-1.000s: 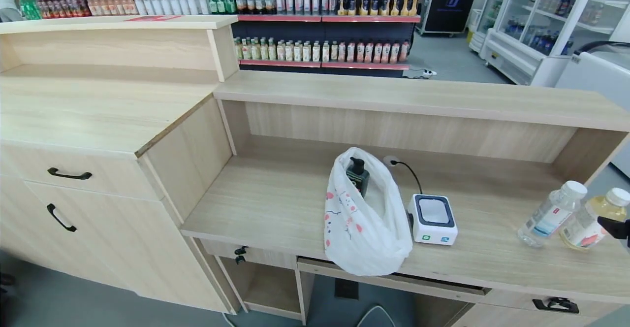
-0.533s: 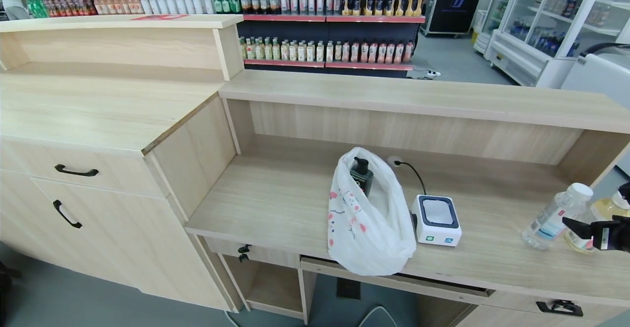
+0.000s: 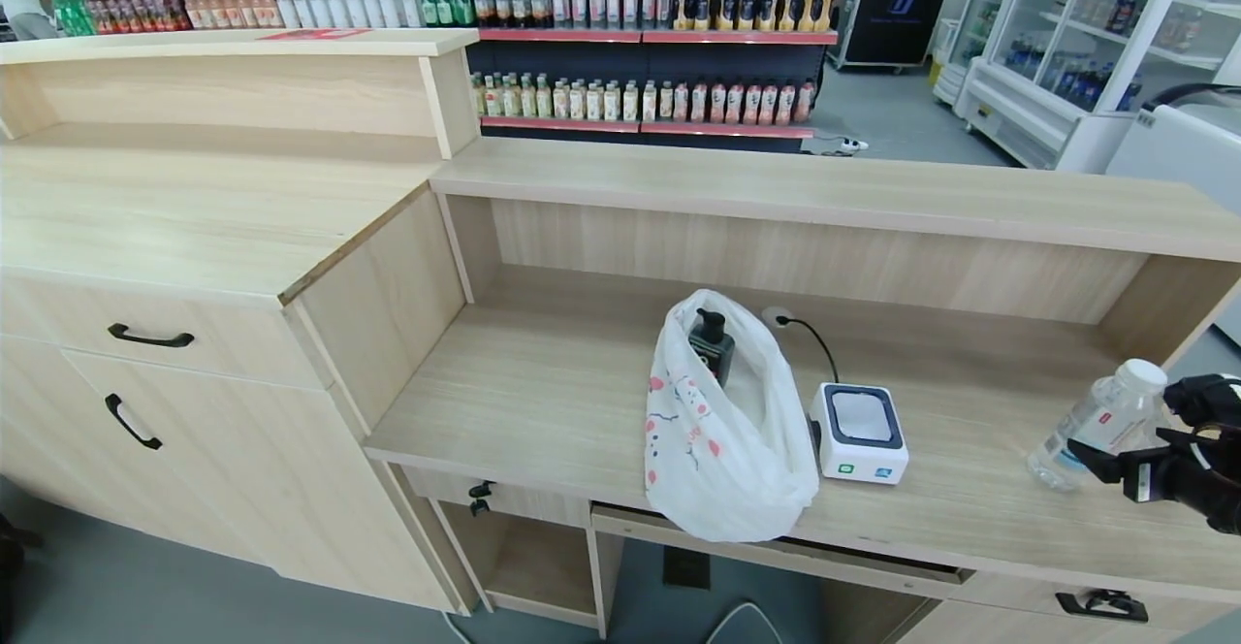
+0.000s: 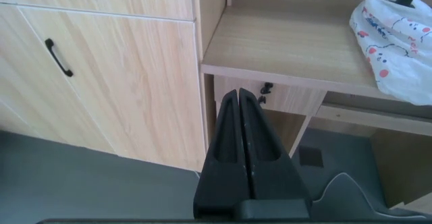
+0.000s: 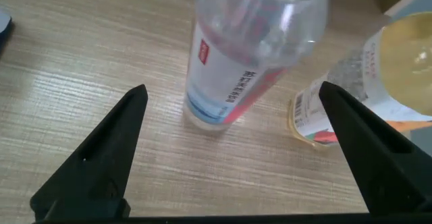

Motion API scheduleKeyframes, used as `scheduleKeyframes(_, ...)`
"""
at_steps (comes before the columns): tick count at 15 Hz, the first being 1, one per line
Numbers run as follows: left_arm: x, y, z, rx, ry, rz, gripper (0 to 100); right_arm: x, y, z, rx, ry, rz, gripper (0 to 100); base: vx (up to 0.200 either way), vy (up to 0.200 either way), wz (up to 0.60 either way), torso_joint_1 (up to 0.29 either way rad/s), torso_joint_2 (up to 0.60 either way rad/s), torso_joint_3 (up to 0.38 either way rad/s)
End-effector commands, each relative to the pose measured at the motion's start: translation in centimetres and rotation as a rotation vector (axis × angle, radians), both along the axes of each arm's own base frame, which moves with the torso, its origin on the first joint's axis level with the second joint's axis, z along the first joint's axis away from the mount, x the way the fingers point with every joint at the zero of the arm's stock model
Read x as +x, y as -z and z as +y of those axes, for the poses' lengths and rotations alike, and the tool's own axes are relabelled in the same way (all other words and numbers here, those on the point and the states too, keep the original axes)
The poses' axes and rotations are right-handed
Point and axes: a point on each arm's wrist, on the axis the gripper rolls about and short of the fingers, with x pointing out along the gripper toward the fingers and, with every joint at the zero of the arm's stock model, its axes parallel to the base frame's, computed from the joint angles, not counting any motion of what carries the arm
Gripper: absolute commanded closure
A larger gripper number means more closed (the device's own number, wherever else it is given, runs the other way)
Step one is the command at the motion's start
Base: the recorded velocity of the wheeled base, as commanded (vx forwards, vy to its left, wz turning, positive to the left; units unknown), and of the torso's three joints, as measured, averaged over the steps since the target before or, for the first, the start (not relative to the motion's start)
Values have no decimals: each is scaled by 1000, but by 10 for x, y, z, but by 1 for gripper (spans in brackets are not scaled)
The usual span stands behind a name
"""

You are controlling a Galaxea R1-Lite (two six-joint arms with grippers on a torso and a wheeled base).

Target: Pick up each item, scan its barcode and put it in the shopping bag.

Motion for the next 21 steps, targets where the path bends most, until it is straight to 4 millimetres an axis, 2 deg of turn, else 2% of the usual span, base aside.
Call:
scheduleKeyframes(1,0,0,0,-1,-1,0,100,7,18,3,11,-20,13,0,0,0,0,0,0,0)
scheduleKeyframes(10,0,0,0,1,-1,0,100,30,28,0,-17,-77,-48,0,0,0,0,0,0,0)
scheduleKeyframes(16,0,0,0,1,-1,0,100,46,36,6,-7,-115,-39,0,0,0,0,0,0,0)
scheduleKeyframes(21,0,0,0,-1,-1,0,100,49,35,7,-8,-121,-45,0,0,0,0,0,0,0)
